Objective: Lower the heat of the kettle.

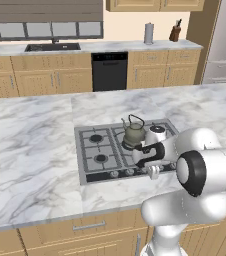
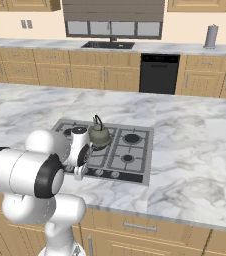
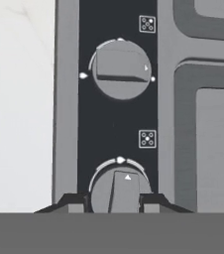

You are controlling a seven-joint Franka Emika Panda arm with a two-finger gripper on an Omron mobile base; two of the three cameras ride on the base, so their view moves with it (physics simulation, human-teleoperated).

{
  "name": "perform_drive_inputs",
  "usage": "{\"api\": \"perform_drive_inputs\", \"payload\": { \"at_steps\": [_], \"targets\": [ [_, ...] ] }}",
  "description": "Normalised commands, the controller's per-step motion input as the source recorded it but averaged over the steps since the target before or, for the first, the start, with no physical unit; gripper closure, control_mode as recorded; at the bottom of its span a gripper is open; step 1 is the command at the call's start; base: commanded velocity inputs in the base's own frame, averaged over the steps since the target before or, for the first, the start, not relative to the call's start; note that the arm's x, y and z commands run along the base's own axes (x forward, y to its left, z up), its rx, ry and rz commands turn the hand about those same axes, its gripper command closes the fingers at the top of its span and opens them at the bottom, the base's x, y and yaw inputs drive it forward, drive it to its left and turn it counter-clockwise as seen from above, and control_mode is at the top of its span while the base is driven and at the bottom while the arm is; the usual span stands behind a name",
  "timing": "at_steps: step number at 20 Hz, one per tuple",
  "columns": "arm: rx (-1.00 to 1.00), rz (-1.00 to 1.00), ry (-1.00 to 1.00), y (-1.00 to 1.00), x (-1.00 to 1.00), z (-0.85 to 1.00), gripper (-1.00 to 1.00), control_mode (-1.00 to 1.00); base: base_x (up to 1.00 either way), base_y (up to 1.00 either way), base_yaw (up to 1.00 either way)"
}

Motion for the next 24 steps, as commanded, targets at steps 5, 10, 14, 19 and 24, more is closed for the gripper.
{"api": "perform_drive_inputs", "payload": {
  "at_steps": [5,10,14,19,24],
  "targets": [
    [0.0,0.0,0.02,0.0,0.0,0.0,1.0,-1.0,0.0,0.0,0.0],
    [0.0,-0.08,0.0,0.0,0.0,0.0,1.0,-1.0,0.0,0.0,0.0],
    [0.0,-0.18,0.0,0.01,0.0,0.0,1.0,-1.0,0.0,0.0,0.0],
    [0.0,-0.19,0.01,0.0,0.0,-0.01,1.0,-1.0,0.0,0.0,0.0],
    [0.0,-0.18,0.01,0.0,0.0,0.0,1.0,-1.0,0.0,0.0,0.0]
  ]
}}
